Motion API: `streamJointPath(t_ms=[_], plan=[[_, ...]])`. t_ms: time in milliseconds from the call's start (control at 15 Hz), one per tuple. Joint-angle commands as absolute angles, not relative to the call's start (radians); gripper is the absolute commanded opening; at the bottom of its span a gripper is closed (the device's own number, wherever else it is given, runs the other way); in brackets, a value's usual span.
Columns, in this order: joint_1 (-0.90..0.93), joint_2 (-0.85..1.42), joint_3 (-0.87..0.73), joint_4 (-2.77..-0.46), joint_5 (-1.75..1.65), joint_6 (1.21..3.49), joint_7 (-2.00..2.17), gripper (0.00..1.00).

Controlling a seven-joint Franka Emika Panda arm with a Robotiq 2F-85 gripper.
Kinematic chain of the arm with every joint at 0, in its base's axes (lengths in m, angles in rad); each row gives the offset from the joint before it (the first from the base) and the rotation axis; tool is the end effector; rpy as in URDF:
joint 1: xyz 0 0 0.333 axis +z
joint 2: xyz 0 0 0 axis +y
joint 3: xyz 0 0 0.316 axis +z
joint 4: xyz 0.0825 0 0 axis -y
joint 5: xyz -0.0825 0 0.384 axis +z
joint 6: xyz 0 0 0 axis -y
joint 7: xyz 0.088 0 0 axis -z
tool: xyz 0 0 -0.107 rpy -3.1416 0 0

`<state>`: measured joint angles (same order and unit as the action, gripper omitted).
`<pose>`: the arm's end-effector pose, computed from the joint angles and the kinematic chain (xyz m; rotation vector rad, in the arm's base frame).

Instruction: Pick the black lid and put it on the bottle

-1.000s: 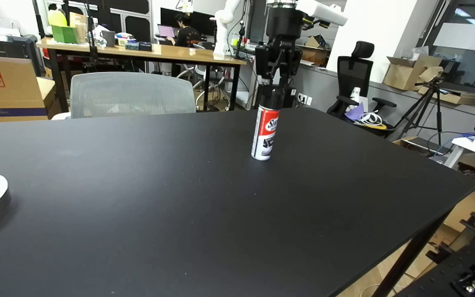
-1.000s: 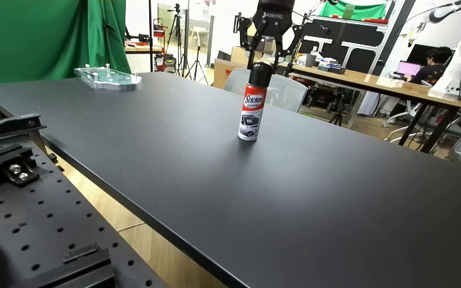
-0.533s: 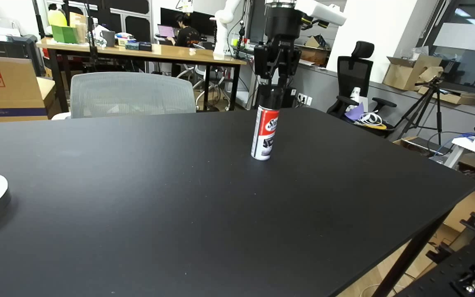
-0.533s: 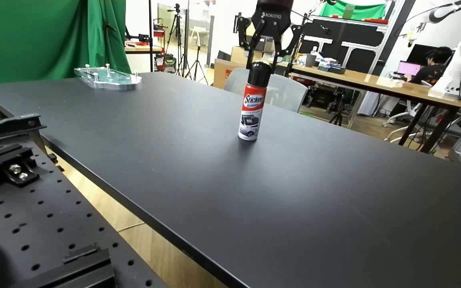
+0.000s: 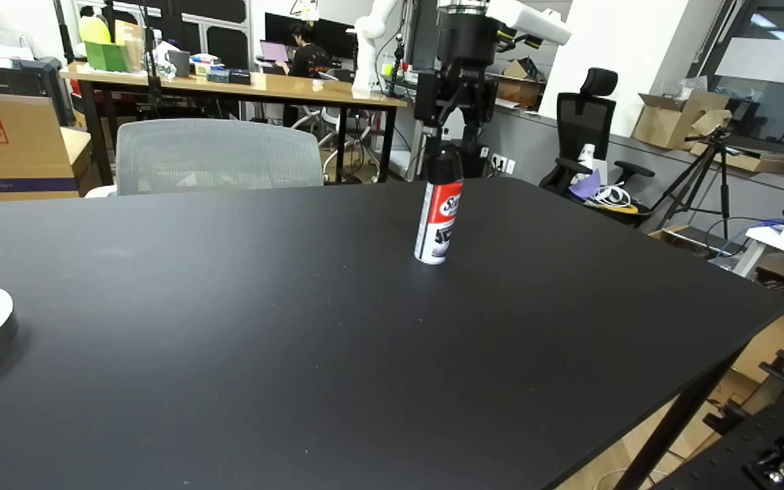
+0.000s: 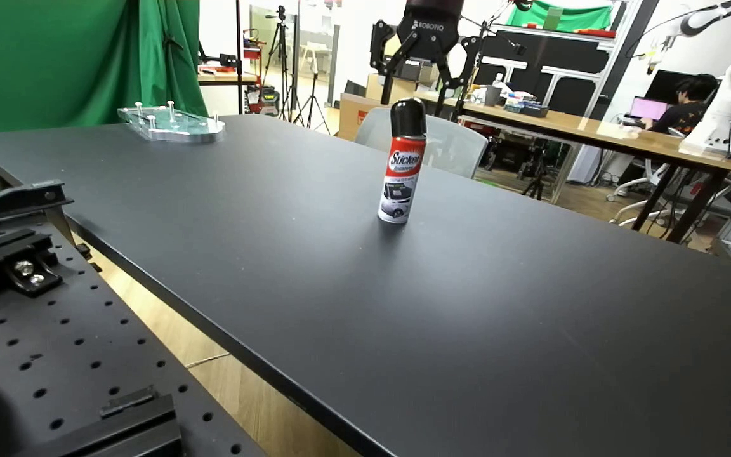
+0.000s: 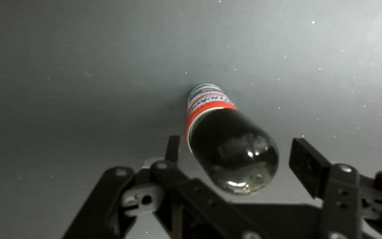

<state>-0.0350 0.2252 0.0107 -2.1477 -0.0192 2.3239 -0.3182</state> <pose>0.5597 -0.0140 0.2928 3.1009 0.4800 -0.0787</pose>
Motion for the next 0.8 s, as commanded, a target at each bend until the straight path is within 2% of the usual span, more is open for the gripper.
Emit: streamJointPath(t_ms=[0,733], plan=[[-0.04,0.193,0.013,-2.166,-0.018,2.318,-0.319,1.0],[-0.024,0.138,0.007,-2.164,-0.119,2.225,-0.309,1.0]])
